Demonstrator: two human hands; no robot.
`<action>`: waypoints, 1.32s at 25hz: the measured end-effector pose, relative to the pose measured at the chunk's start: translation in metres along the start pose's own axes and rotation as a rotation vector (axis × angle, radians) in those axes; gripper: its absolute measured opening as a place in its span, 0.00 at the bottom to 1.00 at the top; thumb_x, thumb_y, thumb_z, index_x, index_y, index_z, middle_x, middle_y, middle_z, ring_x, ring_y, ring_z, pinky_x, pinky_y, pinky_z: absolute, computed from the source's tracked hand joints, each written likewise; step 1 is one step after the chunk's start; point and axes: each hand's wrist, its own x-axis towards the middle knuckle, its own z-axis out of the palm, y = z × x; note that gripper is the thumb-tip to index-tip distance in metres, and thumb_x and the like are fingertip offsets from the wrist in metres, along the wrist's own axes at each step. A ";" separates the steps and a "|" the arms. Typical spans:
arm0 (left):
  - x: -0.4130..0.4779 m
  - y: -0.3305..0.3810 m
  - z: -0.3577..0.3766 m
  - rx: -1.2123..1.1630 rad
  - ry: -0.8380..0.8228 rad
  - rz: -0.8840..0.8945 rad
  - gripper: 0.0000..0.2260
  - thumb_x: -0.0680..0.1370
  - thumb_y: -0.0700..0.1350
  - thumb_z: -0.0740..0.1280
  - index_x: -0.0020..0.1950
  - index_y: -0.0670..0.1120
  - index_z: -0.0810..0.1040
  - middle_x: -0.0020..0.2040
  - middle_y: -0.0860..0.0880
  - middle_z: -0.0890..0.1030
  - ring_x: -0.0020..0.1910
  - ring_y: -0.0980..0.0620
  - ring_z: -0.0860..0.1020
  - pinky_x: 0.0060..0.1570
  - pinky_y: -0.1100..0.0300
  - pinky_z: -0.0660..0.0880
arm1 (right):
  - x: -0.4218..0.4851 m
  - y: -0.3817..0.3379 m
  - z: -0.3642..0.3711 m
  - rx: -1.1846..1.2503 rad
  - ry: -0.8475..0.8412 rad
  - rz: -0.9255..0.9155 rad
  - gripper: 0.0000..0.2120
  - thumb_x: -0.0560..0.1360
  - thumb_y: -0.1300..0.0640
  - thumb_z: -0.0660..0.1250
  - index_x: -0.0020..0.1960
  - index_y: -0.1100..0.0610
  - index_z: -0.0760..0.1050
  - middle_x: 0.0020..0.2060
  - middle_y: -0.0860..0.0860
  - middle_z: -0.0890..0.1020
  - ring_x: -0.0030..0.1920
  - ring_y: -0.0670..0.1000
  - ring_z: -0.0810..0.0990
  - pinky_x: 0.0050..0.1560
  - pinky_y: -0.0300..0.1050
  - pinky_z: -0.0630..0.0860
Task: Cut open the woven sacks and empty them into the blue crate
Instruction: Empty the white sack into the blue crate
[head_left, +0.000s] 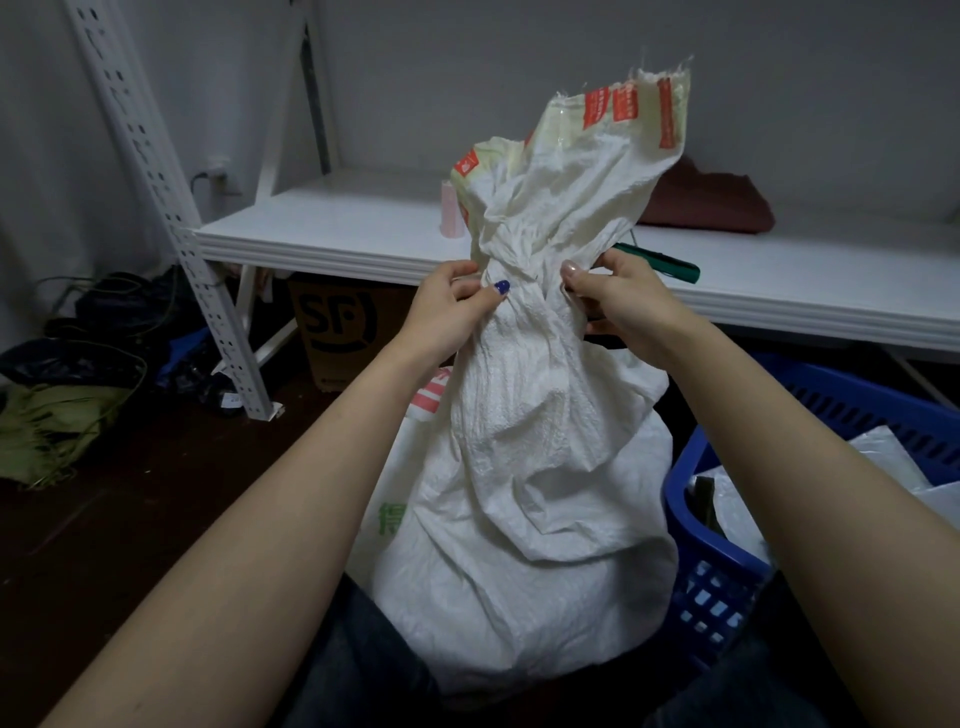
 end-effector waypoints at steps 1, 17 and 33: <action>-0.001 0.001 0.000 -0.007 0.002 0.004 0.23 0.76 0.40 0.68 0.68 0.39 0.66 0.54 0.46 0.78 0.53 0.52 0.77 0.52 0.65 0.73 | 0.001 -0.001 0.000 -0.005 0.012 -0.007 0.06 0.79 0.54 0.63 0.46 0.55 0.70 0.37 0.48 0.76 0.34 0.44 0.74 0.34 0.38 0.74; -0.004 0.009 0.019 -0.212 -0.206 -0.185 0.20 0.81 0.56 0.52 0.49 0.47 0.79 0.48 0.51 0.81 0.49 0.56 0.78 0.50 0.63 0.73 | -0.003 0.005 -0.028 0.156 0.141 -0.013 0.06 0.78 0.62 0.64 0.42 0.59 0.73 0.33 0.50 0.77 0.30 0.44 0.75 0.33 0.37 0.74; -0.004 0.002 0.022 -0.100 0.049 -0.036 0.11 0.73 0.31 0.60 0.49 0.41 0.78 0.40 0.51 0.79 0.40 0.56 0.76 0.37 0.68 0.73 | 0.007 0.004 0.002 0.110 0.167 0.114 0.09 0.73 0.64 0.58 0.34 0.57 0.65 0.30 0.51 0.64 0.37 0.53 0.64 0.39 0.48 0.64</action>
